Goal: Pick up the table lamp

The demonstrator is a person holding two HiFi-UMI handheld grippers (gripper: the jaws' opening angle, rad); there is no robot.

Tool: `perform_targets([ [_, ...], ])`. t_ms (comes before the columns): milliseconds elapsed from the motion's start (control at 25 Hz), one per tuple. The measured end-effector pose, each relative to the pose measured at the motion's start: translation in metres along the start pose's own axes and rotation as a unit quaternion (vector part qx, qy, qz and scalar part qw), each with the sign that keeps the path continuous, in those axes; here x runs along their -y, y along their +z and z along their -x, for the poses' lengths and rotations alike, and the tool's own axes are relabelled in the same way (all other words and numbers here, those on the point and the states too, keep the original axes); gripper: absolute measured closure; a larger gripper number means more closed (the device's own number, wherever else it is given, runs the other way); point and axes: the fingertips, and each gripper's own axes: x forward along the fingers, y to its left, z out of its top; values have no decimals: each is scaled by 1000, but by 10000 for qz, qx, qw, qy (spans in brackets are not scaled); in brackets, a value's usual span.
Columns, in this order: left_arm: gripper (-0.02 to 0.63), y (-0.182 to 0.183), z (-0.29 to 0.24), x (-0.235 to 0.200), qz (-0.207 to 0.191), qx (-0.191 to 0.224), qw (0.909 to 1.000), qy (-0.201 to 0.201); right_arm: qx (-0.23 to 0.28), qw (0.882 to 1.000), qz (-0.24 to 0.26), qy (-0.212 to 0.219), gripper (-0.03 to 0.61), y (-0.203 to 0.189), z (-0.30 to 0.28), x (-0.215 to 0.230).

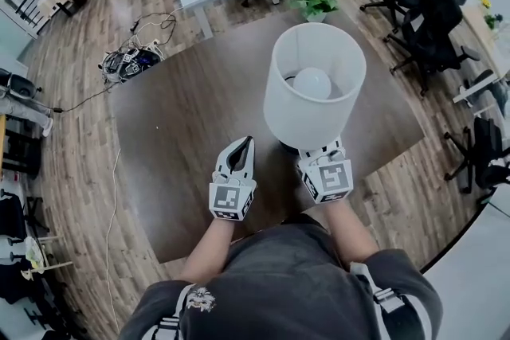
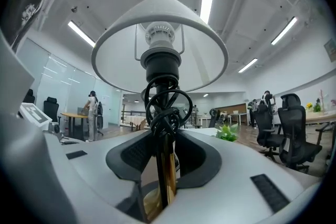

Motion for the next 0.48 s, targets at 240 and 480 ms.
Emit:
perform_targets([
  [240,609,29,8,3,2,227,9997,-110,182,9998,-52,-101,434,37,13,-5],
  [480,609,44,12,8,-36,366,9991,-201,282,9994,52,-192,434,51,22,-10],
])
